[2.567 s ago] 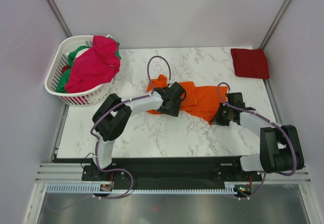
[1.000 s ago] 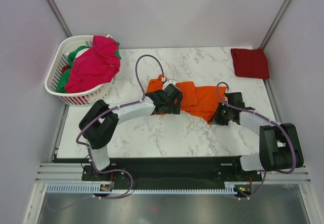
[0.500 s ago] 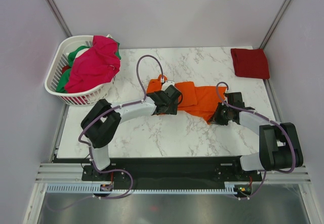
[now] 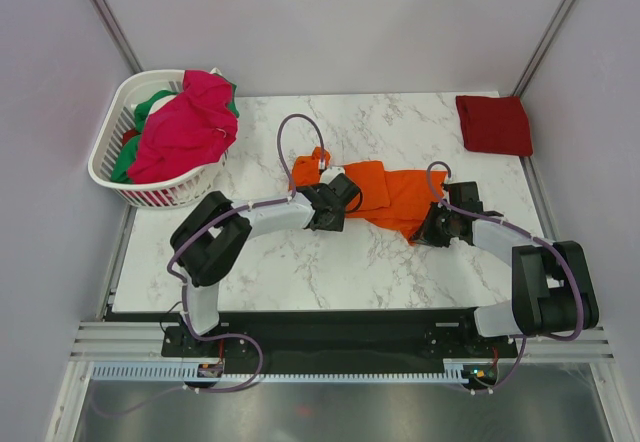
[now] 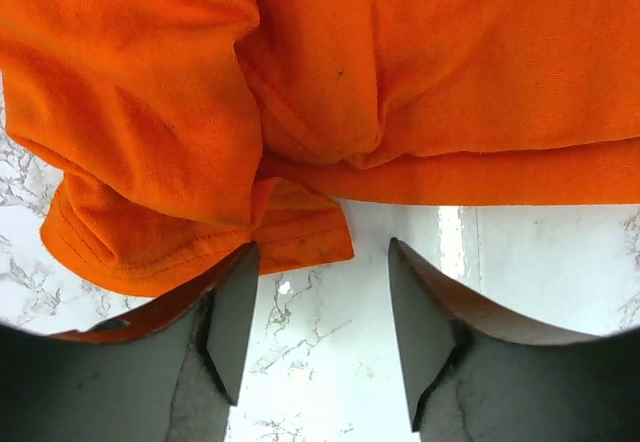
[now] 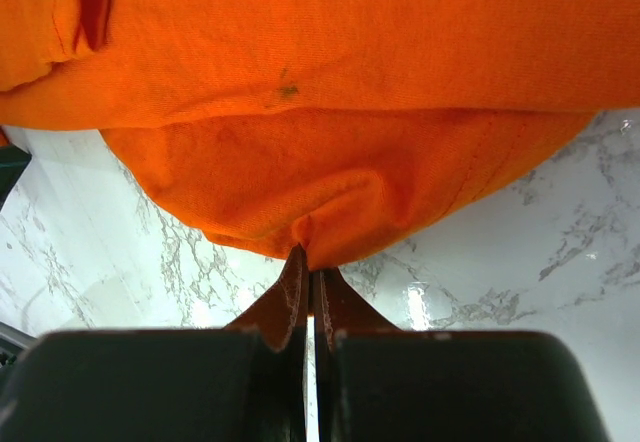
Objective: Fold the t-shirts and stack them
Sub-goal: Flatten the tshirt out
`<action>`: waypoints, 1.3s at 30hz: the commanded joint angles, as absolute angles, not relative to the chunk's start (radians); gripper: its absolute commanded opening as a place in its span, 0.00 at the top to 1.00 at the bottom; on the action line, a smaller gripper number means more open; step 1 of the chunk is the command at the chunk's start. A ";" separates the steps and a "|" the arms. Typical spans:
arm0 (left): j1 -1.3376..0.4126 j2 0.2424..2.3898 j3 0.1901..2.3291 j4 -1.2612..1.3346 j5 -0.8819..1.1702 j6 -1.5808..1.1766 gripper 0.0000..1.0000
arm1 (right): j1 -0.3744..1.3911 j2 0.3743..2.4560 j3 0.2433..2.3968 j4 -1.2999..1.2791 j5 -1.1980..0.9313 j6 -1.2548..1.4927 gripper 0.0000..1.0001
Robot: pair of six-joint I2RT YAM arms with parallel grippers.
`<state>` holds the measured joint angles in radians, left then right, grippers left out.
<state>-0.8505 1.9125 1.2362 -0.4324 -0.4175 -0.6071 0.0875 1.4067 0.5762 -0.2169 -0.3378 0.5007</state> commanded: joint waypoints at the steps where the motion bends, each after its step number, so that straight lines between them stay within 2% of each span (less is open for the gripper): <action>1: -0.850 1.919 1.223 -0.436 -0.477 -0.635 0.40 | 0.089 1.427 0.557 -0.230 -0.318 0.479 1.00; 3: -0.850 1.921 1.221 -0.436 -0.482 -0.632 0.43 | 0.090 1.428 0.557 -0.232 -0.318 0.479 1.00; 6: -0.850 1.931 1.224 -0.436 -0.494 -0.621 0.54 | 0.090 1.430 0.557 -0.230 -0.319 0.479 1.00; 8: -0.850 1.942 1.232 -0.437 -0.503 -0.617 0.67 | 0.090 1.430 0.557 -0.230 -0.321 0.477 1.00; 11: -0.848 1.945 1.235 -0.436 -0.518 -0.611 0.84 | 0.091 1.428 0.557 -0.230 -0.322 0.477 1.00; 13: -0.848 1.944 1.241 -0.436 -0.526 -0.604 0.90 | 0.090 1.428 0.557 -0.230 -0.322 0.477 1.00; 14: -0.848 1.941 1.243 -0.437 -0.531 -0.600 0.98 | 0.089 1.428 0.557 -0.230 -0.322 0.477 1.00; 21: -0.848 1.849 1.246 -0.462 -0.531 -0.580 0.98 | 0.089 1.404 0.572 -0.259 -0.339 0.471 1.00; 25: -0.848 1.696 1.281 -0.534 -0.541 -0.574 0.98 | 0.089 1.335 0.627 -0.337 -0.342 0.469 1.00; 31: -0.848 1.497 1.403 -0.640 -0.577 -0.557 0.98 | 0.089 1.201 0.820 -0.523 -0.325 0.468 1.00; 39: -0.850 1.237 1.649 -0.902 -0.699 -0.497 0.98 | 0.063 1.108 1.236 -0.790 -0.256 0.446 1.00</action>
